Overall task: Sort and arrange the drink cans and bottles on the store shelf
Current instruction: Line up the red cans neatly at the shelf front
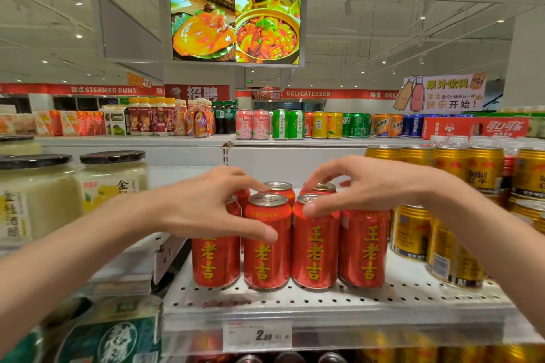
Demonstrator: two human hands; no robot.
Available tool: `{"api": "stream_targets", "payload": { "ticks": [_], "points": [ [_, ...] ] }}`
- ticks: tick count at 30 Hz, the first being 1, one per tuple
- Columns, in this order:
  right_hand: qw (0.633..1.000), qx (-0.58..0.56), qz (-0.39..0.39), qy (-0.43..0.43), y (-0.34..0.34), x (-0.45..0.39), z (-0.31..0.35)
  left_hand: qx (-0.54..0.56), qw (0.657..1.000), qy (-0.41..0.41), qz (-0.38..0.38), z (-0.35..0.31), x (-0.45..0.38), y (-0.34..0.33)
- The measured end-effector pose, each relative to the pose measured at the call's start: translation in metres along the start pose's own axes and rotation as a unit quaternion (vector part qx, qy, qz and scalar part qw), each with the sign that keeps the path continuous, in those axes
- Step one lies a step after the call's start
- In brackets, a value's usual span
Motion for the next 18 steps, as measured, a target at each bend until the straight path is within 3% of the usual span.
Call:
{"api": "stream_targets", "payload": {
  "ticks": [3, 10, 12, 15, 18],
  "points": [
    [0.999, 0.047, -0.008, 0.001, -0.006, 0.003, 0.006, -0.079, 0.995, -0.033, -0.045, -0.003, -0.001, -0.006],
    [0.998, 0.042, -0.045, 0.018, -0.005, 0.004, 0.008, -0.088, 0.993, -0.039, -0.069, -0.002, 0.000, -0.007],
    [0.999, 0.026, -0.041, 0.015, -0.003, 0.005, 0.003, -0.061, 0.996, -0.029, -0.056, 0.000, 0.001, -0.006],
    [0.996, -0.028, -0.083, 0.010, 0.013, 0.005, -0.004, 0.064, 0.995, -0.001, -0.075, 0.006, -0.004, 0.011],
    [0.991, -0.053, -0.116, -0.035, 0.021, -0.005, -0.020, 0.063, 0.993, 0.052, -0.082, 0.028, -0.026, 0.026]
  ]
}}
Point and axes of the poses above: each hand's wrist, its own x-axis away from the middle knuckle, its own y-axis out of the back of the hand, z = x × y, the point moved 10 cm from there along -x, towards the middle knuckle, and after that the axes turned 3 degrees about x, right-handed, at the moved point
